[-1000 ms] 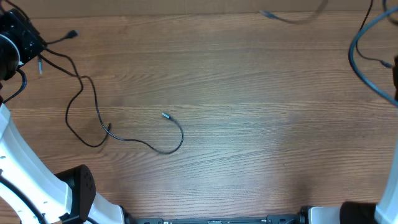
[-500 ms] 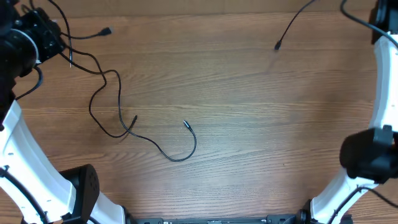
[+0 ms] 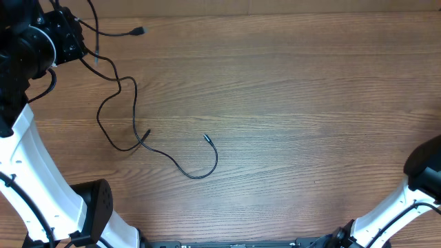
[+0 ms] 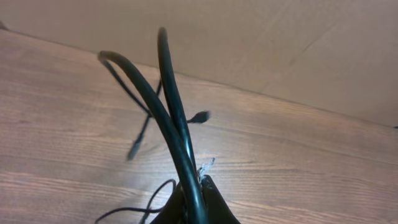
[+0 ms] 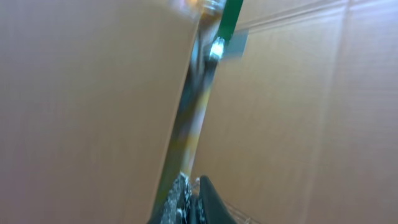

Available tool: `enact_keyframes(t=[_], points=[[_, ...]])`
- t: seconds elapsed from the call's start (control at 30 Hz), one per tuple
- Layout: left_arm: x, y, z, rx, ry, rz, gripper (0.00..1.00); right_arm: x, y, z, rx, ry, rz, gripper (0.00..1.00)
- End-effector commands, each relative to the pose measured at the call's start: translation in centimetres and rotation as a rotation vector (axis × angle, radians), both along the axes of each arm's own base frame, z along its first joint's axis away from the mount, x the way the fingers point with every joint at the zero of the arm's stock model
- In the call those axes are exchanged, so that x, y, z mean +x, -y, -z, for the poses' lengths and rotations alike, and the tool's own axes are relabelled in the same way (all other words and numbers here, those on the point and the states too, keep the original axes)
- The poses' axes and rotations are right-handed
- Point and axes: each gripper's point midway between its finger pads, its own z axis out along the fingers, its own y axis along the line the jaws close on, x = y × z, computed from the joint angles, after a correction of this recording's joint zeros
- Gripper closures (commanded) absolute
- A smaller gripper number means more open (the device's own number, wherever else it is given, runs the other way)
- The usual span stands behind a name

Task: Untangle cables

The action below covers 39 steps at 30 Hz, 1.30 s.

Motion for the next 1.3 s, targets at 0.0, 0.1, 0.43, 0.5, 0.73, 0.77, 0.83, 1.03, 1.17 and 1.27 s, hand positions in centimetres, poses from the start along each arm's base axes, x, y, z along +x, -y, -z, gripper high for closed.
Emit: enact_keyframes(t=[0.0,0.1,0.43,0.5,0.73,0.77,0.83,1.03,1.17,1.27], points=[[0.4,0.2,-0.3,0.017,0.021,0.022,0.96,3.7,2.8,8.8,0.198,-0.099,-0.117,0.96],[0.3,0.4,-0.3,0.005,0.019,0.03,0.96,5.9,5.2,18.0,0.44,-0.165,-0.135,0.96],[0.4,0.1,-0.3,0.014,0.021,0.02,0.96,6.5,4.4,33.4,1.347,-0.08,-0.173,0.96],[0.5,0.1,-0.3,0.013,0.022,0.02,0.96,6.6,2.9,34.3,1.584,-0.007,-0.228,0.96],[0.0,0.2,0.4,0.014,-0.014,0.025,0.96,7.4,0.9,34.1,1.85,0.097,-0.32,0.96],[0.0,0.2,0.4,0.014,-0.014,0.026,0.96,7.2,0.8,34.5,1.863,0.09,-0.307,0.96],[0.0,0.2,0.4,0.015,-0.014,0.025,0.96,6.5,1.0,35.9,1.91,0.099,-0.226,0.96],[0.1,0.2,0.5,0.029,-0.014,0.036,0.96,1.9,3.8,40.7,1.903,0.169,0.195,0.96],[0.1,0.2,0.5,0.034,-0.013,0.04,0.96,1.3,4.0,41.0,1.879,0.137,0.222,0.91],[0.2,0.2,0.5,0.034,-0.015,0.04,0.96,2.6,3.3,40.1,1.891,0.116,0.124,0.0]])
